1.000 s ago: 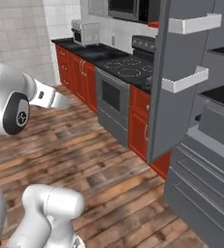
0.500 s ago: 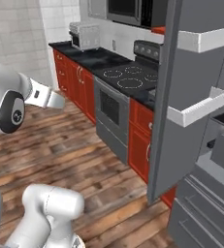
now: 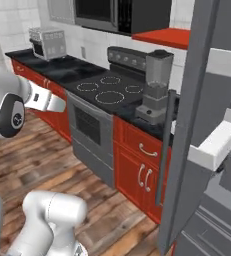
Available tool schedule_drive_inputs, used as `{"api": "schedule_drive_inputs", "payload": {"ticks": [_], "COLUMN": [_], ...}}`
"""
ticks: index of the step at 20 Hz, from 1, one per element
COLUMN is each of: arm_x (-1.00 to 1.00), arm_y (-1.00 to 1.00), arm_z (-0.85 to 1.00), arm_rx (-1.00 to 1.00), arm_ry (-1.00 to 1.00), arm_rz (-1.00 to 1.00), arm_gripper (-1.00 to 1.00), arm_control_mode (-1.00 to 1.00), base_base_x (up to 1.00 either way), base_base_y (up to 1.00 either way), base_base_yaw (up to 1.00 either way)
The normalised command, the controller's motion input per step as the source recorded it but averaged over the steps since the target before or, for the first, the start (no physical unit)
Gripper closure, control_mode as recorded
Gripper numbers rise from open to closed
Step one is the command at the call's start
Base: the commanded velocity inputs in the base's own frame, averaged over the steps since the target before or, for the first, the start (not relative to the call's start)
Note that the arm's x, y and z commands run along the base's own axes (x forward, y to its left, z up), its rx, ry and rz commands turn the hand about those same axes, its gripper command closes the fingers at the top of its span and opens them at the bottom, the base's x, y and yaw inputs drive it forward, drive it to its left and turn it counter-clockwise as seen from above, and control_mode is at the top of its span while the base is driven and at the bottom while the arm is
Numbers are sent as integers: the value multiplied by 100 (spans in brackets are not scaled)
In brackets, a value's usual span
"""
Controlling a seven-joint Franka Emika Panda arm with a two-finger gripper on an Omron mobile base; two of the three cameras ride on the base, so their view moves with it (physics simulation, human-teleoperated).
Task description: Pick the two apples from the fridge and place them on the plate next to the blender to make a fruit smoothie.
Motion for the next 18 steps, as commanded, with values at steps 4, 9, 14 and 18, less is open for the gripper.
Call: {"api": "schedule_drive_inputs", "payload": {"ticks": [4, 9, 14, 18], "arm_x": [0, 0, 0, 0], "arm_y": [0, 0, 0, 0], "arm_z": [0, 0, 0, 0], "arm_rx": [0, 0, 0, 0], "arm_ry": [0, 0, 0, 0], "arm_rz": [0, 0, 0, 0], "arm_gripper": [100, 100, 100, 100], "arm_control_mode": [100, 100, 100, 100], "base_base_x": [90, 69, 42, 53], "base_base_y": [33, 2, 10, 30], "base_base_yaw": [-50, -55, -71, -69]}}
